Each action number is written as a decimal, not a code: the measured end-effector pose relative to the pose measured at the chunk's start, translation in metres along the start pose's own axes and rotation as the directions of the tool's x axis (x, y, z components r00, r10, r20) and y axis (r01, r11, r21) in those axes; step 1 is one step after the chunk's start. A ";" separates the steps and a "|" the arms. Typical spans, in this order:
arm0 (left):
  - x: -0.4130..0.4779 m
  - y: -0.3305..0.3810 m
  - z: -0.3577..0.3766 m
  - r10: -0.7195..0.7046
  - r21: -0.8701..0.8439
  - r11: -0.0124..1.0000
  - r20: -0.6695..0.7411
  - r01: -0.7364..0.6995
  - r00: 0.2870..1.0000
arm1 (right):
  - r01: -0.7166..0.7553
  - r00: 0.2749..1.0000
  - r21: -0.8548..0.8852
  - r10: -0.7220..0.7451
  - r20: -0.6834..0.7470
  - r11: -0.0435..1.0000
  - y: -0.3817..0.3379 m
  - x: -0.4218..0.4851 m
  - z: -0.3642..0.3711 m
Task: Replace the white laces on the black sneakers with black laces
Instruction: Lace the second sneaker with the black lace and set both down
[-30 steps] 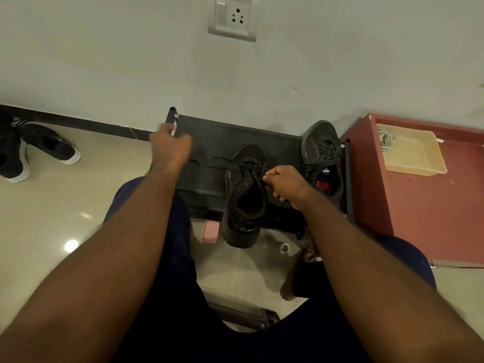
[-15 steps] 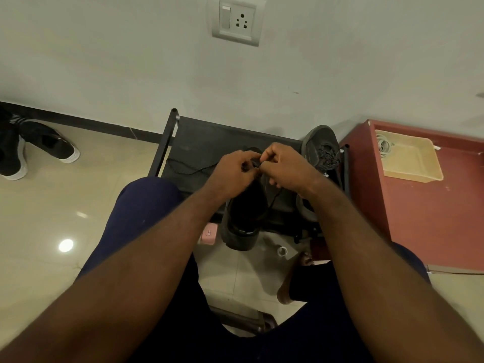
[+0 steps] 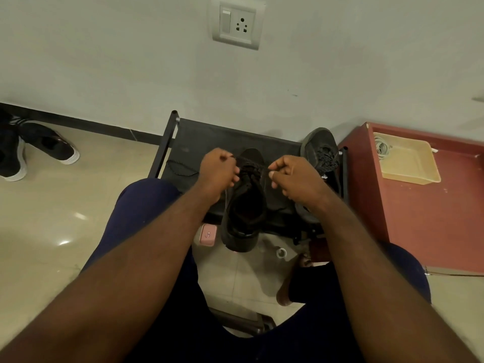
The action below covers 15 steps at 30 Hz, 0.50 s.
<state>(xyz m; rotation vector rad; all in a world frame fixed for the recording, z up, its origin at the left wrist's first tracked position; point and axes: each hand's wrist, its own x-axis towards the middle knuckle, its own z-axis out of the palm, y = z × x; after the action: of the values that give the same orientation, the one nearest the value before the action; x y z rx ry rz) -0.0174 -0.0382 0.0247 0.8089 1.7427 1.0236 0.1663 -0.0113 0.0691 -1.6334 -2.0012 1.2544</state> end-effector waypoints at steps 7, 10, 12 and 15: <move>0.004 0.001 -0.002 -0.329 -0.295 0.896 0.065 0.333 0.942 | -0.138 0.980 0.132 0.155 -0.123 0.982 0.032 -0.025 0.013; -0.008 0.006 0.000 -0.363 -0.255 0.881 0.175 0.398 0.915 | -0.078 0.983 0.228 0.114 -0.146 0.970 0.026 -0.024 0.023; -0.019 0.010 0.001 -0.332 -0.158 0.907 0.302 0.391 0.894 | -0.046 0.992 0.238 0.073 -0.107 0.970 0.020 -0.023 0.029; -0.035 0.013 0.005 -0.195 -0.164 0.944 0.423 0.287 0.885 | -0.022 0.999 0.256 0.027 -0.017 0.966 0.014 -0.027 0.036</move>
<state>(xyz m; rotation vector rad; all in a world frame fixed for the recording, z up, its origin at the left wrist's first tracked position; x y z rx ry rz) 0.0007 -0.0608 0.0484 0.5887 1.3093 0.7978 0.1601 -0.0519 0.0452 -1.5434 -1.7272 1.4308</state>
